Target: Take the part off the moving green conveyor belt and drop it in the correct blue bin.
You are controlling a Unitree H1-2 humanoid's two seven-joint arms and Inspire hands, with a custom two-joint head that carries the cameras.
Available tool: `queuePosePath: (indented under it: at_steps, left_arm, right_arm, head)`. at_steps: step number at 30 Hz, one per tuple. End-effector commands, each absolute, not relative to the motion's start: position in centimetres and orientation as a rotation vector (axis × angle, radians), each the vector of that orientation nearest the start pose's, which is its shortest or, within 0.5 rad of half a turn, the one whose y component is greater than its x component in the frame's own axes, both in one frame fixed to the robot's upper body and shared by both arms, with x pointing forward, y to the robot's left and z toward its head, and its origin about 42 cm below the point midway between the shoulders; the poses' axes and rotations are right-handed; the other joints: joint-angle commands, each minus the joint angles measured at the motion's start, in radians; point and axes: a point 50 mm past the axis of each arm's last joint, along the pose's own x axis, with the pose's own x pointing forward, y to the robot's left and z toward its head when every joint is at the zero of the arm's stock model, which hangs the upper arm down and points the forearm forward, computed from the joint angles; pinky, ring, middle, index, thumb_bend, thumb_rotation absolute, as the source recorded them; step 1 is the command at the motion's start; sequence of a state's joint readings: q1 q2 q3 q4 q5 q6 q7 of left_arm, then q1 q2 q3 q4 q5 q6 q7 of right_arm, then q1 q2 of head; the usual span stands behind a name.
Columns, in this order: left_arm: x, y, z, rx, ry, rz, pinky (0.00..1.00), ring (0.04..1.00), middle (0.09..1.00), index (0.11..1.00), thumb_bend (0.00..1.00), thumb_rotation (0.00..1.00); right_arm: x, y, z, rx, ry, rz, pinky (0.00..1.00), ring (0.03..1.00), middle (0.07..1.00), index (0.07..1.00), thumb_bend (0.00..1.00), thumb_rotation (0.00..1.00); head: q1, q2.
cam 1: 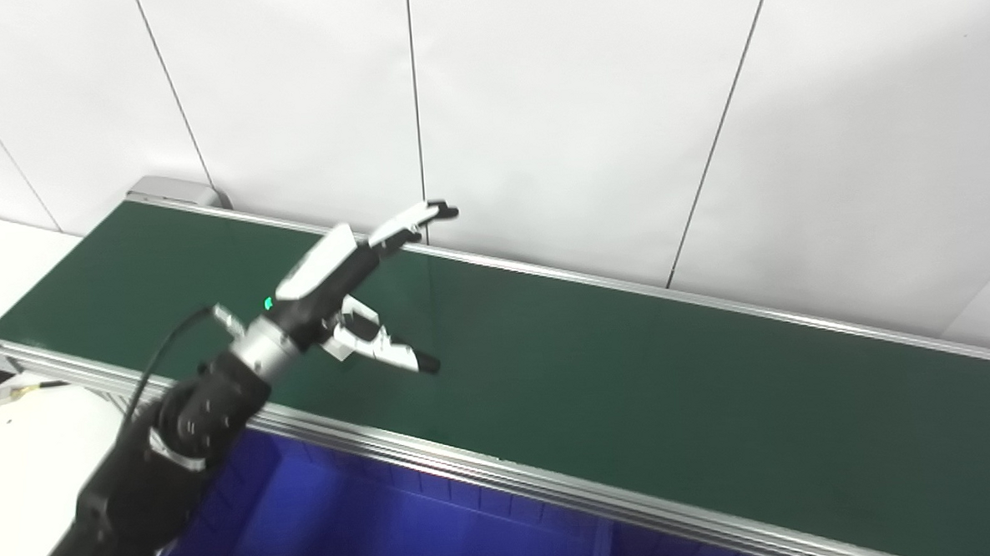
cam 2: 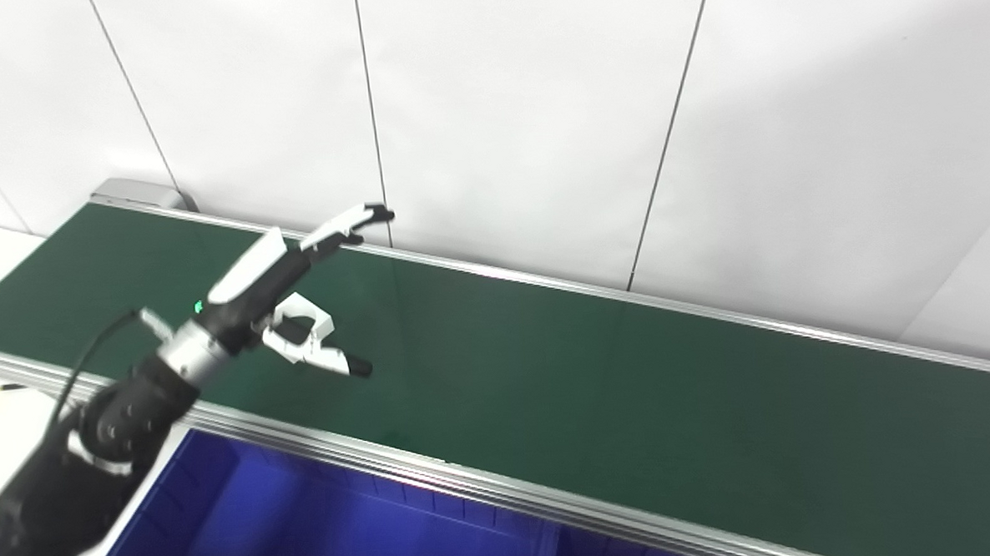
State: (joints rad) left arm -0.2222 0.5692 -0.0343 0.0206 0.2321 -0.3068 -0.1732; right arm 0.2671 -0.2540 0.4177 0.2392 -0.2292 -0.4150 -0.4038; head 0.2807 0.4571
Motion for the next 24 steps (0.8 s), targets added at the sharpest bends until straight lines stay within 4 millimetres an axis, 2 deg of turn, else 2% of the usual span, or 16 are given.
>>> queuePosePath:
  at_steps: [1, 9, 12, 20, 24]
  left_arm:
    - [36.0, 36.3, 24.2, 0.927, -0.437, -0.274, 0.87, 0.952, 0.98, 0.925, 0.82, 0.2]
    - [40.2, 39.0, 24.6, 1.107, -0.324, -0.283, 0.81, 0.924, 0.956, 0.906, 0.85, 0.14]
    - [41.4, 39.7, 24.5, 1.181, -0.272, -0.302, 0.82, 0.928, 0.961, 0.909, 0.87, 0.12]
    - [43.0, 40.1, 23.5, 1.319, -0.164, -0.353, 0.87, 0.936, 0.947, 0.897, 0.92, 0.09]
    - [43.2, 39.9, 22.8, 1.352, -0.116, -0.395, 0.89, 0.943, 0.947, 0.898, 0.95, 0.12]
  right_arm:
    - [14.9, -22.0, 0.5, -0.34, -0.039, 0.088, 0.86, 0.876, 0.875, 0.867, 0.84, 0.2]
    - [15.2, -22.0, 0.4, -0.336, -0.038, 0.086, 0.85, 0.87, 0.879, 0.866, 0.83, 0.21]
    - [15.3, -22.1, 0.4, -0.336, -0.038, 0.081, 0.85, 0.867, 0.877, 0.863, 0.84, 0.21]
    - [15.2, -22.2, 0.4, -0.341, -0.038, 0.08, 0.83, 0.866, 0.874, 0.865, 0.86, 0.25]
    - [15.2, -22.2, 0.4, -0.35, -0.041, 0.082, 0.84, 0.866, 0.876, 0.868, 0.85, 0.26]
  head:
    - [-0.001, 0.001]
    - [-0.003, 0.001]
    - [-0.004, 0.0]
    - [-0.004, 0.004]
    - [-0.003, 0.006]
